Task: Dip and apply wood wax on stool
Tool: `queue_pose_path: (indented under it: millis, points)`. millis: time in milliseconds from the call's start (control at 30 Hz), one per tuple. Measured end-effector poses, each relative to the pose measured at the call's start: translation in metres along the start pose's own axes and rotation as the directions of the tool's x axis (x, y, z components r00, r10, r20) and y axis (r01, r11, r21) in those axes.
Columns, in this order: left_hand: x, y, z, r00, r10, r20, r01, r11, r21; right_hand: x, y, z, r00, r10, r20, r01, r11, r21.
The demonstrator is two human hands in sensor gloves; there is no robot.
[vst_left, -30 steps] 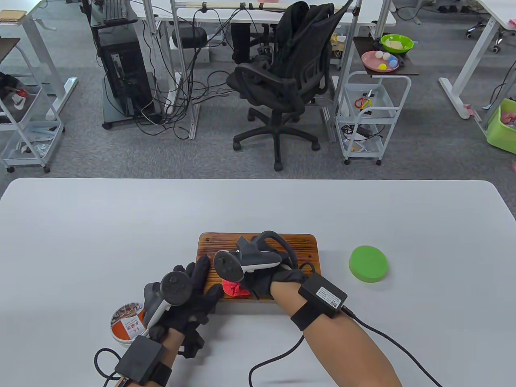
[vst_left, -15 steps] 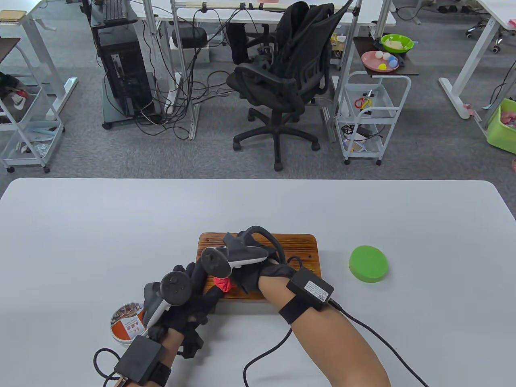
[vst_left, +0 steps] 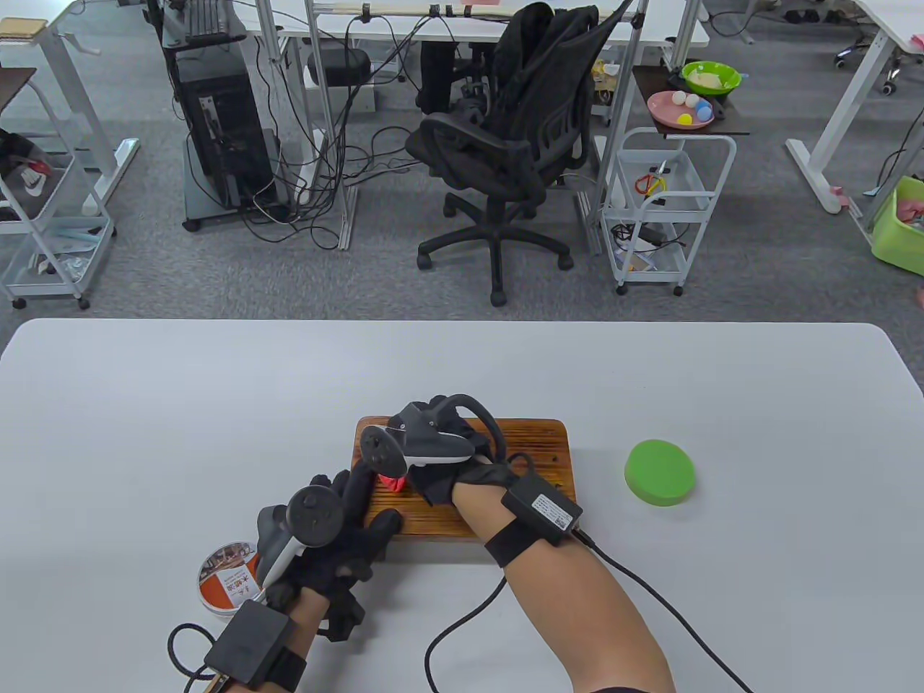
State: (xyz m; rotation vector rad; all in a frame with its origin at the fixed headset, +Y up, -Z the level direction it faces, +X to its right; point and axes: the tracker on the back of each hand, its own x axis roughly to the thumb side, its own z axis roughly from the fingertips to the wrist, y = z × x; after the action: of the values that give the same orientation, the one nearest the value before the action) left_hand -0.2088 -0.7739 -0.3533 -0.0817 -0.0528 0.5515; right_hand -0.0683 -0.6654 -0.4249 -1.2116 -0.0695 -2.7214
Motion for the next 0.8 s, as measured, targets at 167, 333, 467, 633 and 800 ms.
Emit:
queue_pose_path:
  millis: [167,333,467,633,800]
  points:
    - [0.0,0.0,0.0,1.0,-0.004,0.0,0.004,1.0,0.001,-0.012,0.0,-0.003,0.982,-0.02,-0.188,0.011,0.999,-0.048]
    - [0.0,0.0,0.0,1.0,-0.004,0.0,0.004,1.0,0.003,-0.043,0.01,-0.009,0.9,-0.024,-0.436,-0.013,0.997,-0.081]
    - [0.0,0.0,0.0,1.0,-0.005,0.0,0.005,1.0,0.004,-0.041,0.01,-0.008,0.914,0.018,-0.405,-0.045,0.997,-0.057]
    - [0.0,0.0,0.0,1.0,-0.016,-0.001,0.016,1.0,0.011,-0.02,0.002,0.0,0.981,0.04,-0.188,-0.038,0.999,0.016]
    - [0.0,0.0,0.0,1.0,-0.016,-0.001,0.016,1.0,0.011,-0.015,-0.001,0.009,0.994,0.04,-0.106,-0.036,0.999,0.039]
